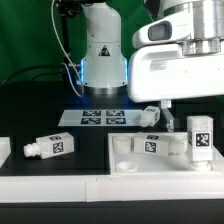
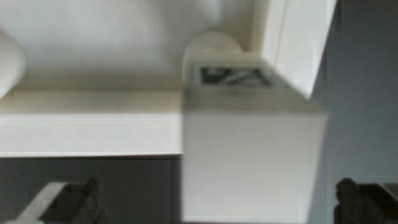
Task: Assemble one leg
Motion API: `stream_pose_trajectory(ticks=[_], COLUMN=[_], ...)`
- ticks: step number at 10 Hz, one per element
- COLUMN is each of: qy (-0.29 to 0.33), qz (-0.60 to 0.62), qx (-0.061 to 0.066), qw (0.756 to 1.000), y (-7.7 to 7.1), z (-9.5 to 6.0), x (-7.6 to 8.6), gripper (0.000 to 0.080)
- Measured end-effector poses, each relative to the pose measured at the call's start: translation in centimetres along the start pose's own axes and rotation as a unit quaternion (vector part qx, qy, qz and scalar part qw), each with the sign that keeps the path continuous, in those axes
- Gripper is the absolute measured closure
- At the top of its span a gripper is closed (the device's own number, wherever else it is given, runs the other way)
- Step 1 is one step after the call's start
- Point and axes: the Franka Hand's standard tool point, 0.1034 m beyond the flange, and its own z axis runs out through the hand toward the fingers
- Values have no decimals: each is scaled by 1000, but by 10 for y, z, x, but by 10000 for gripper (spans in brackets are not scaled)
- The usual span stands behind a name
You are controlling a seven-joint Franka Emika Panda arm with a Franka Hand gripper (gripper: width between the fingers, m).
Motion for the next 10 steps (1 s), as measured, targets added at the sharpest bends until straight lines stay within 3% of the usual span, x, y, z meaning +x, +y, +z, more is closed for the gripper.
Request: stream_pose_trajectory(ticks=[2, 5, 7, 8, 9, 10], qy=[-83, -82, -80, -80, -80, -80], qz=[22, 34, 43, 44, 66, 103], qx=[5, 4, 3, 3, 2, -1], qw=[996, 996, 996, 996, 995, 991], y=[1, -4, -4, -4, -4, -4], z=[3, 15, 14, 14, 14, 14], x=[-5, -13, -11, -11, -11, -11], gripper=[150, 150, 150, 266, 266, 451])
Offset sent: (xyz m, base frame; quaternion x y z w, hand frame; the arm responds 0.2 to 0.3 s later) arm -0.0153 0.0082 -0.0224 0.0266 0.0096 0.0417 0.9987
